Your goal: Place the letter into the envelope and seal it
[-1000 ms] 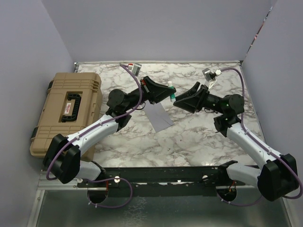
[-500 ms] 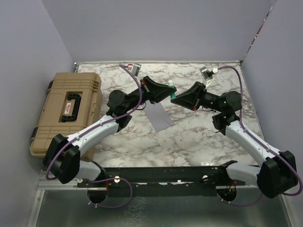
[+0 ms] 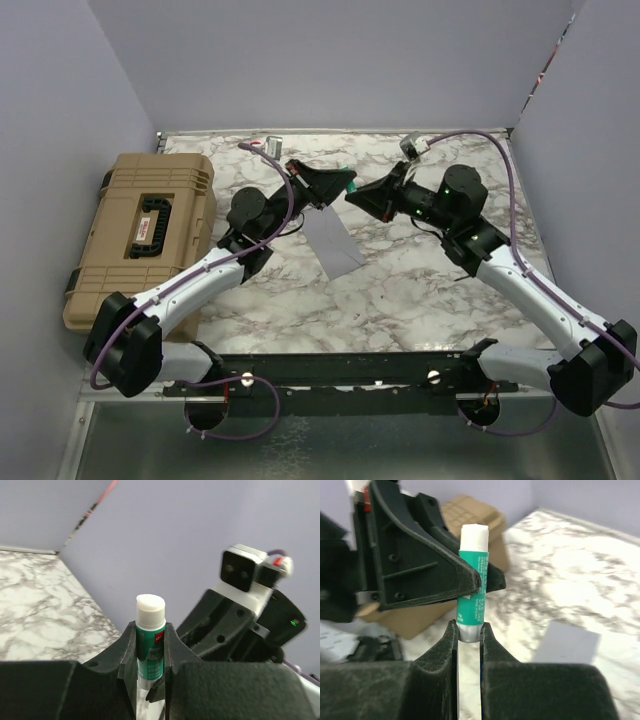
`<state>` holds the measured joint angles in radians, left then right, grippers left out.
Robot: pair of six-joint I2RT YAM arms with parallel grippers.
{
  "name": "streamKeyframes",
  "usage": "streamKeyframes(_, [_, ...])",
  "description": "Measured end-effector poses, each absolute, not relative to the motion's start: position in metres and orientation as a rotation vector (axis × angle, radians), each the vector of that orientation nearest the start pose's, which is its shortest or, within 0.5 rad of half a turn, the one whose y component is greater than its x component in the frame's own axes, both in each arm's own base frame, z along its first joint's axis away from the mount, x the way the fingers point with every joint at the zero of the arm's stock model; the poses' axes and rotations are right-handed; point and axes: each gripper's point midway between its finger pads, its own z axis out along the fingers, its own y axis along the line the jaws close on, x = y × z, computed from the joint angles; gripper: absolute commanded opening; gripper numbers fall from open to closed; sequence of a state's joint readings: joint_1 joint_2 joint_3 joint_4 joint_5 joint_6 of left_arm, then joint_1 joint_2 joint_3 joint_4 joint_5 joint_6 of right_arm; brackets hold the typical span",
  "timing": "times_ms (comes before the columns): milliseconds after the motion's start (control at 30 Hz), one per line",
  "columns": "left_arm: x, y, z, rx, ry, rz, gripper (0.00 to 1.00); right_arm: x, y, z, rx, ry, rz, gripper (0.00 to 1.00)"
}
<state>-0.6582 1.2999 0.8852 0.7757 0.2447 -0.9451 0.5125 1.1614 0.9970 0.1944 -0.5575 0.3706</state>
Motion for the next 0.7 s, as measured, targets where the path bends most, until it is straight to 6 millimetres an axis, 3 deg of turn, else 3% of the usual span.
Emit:
streamKeyframes(333, [0.337,-0.296,0.355,-0.093,1.448,-1.243,0.00,0.329,0.302,0.314,-0.598,1.566,0.460,0.00])
streamKeyframes(600, [0.361,-0.284,0.348,-0.151,1.459,-1.105,0.00,0.354,0.309,0.310,-0.527,1.519,0.028,0.00])
streamKeyframes(633, [0.362,-0.284,0.346,-0.153,1.464,-1.097,0.00,0.354,0.309,0.309,-0.515,1.525,0.007,0.05])
streamKeyframes(700, [0.362,-0.284,0.344,-0.148,1.472,-1.086,0.00,0.353,0.310,0.307,-0.508,1.550,0.026,0.35])
